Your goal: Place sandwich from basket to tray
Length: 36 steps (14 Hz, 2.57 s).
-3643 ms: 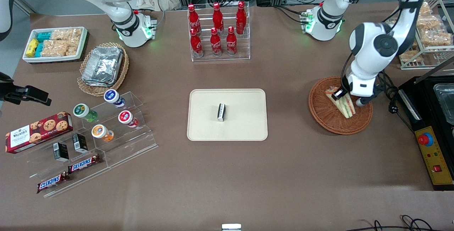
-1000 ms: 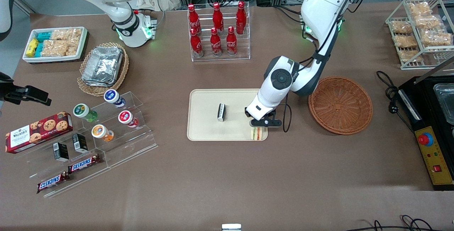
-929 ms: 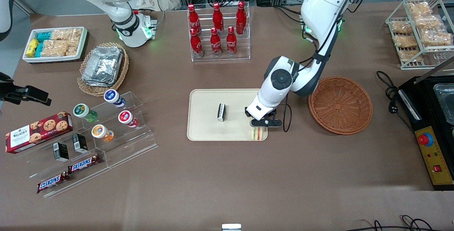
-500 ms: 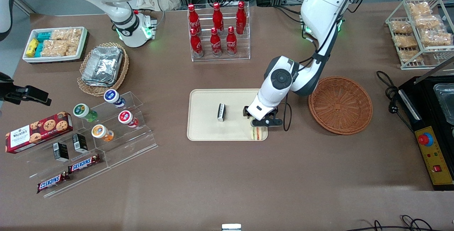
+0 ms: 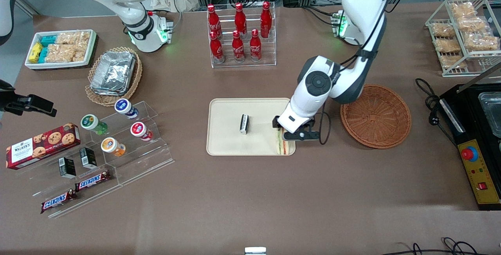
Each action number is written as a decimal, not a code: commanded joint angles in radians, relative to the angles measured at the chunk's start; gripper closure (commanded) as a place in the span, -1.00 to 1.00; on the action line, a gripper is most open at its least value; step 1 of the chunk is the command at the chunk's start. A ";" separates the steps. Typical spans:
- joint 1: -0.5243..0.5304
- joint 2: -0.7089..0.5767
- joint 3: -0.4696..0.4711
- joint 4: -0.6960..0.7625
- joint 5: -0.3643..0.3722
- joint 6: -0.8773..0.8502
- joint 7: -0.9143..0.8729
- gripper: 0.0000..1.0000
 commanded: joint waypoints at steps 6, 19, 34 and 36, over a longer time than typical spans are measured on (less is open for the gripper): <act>0.055 -0.185 0.166 0.230 0.036 -0.494 0.302 -0.99; 0.325 -0.460 0.105 0.262 0.094 -0.749 0.431 -0.98; 0.495 -0.362 -0.052 0.367 0.084 -0.792 0.506 -0.98; 0.495 -0.359 -0.052 0.339 0.055 -0.758 0.506 -0.98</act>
